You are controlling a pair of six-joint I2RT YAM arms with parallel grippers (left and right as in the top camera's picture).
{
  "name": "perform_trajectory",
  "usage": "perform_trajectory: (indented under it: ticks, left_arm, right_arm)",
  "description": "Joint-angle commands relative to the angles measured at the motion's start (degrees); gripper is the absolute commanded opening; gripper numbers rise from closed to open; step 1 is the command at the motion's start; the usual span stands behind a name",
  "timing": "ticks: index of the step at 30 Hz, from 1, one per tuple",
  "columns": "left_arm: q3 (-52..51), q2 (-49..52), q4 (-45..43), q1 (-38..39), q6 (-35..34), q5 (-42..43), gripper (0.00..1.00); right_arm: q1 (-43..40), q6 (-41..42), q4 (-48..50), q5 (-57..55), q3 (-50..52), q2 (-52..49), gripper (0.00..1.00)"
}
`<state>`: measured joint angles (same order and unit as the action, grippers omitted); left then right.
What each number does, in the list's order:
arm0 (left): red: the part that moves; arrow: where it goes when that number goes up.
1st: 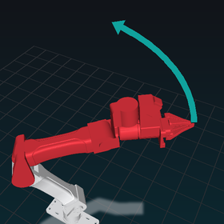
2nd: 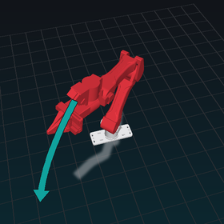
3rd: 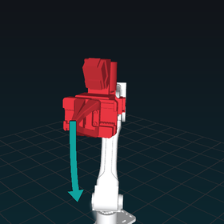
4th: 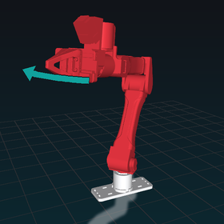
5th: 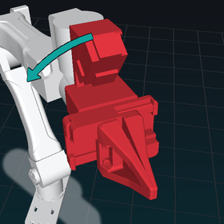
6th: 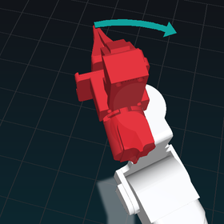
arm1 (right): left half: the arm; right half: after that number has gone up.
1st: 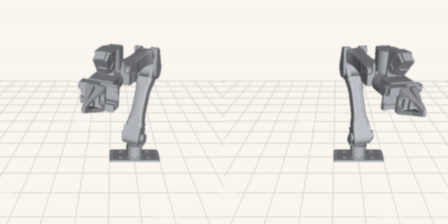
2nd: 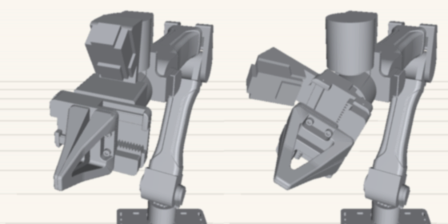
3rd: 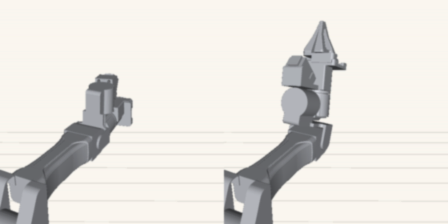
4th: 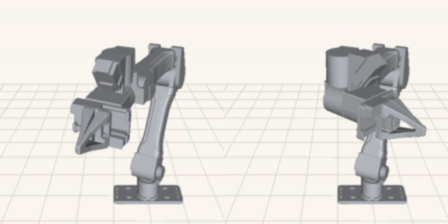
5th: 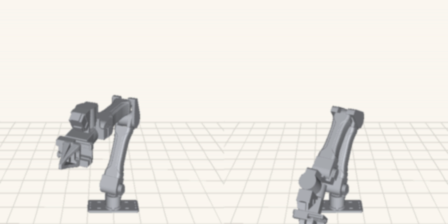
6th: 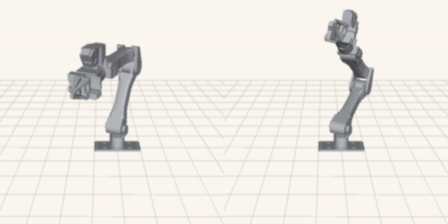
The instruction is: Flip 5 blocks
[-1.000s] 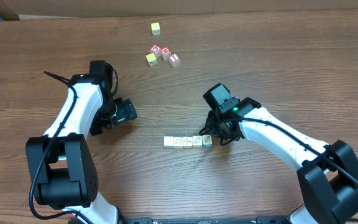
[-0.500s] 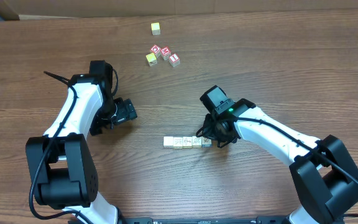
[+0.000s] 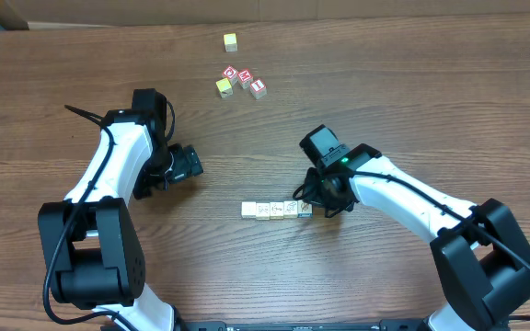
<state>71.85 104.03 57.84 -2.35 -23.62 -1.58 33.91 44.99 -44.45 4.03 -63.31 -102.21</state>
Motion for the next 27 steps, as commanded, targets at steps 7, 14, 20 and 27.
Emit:
perform_trajectory:
  ticks: [7, 14, 20, 27]
  left_arm:
    - [1.01, -1.46, -0.61, 0.2, 10.21, 15.54, 0.04]
    - [0.96, -2.08, 4.13, 0.81, 18.4, 23.39, 0.04]
    - [-1.29, -2.16, 5.11, 2.89, 18.47, 20.06, 0.04]
    - [-5.66, -2.16, 0.09, 7.56, 17.11, 20.02, 0.04]
  right_arm:
    - [-2.95, -2.8, -3.08, -0.96, 0.35, -0.13, 0.05]
    - [-2.93, -3.3, -3.26, -0.94, 0.35, -0.13, 0.04]
    - [-2.8, -3.26, -3.28, -0.79, 0.35, -0.13, 0.04]
    - [-2.75, -3.23, -3.21, -0.24, 0.35, -0.13, 0.04]
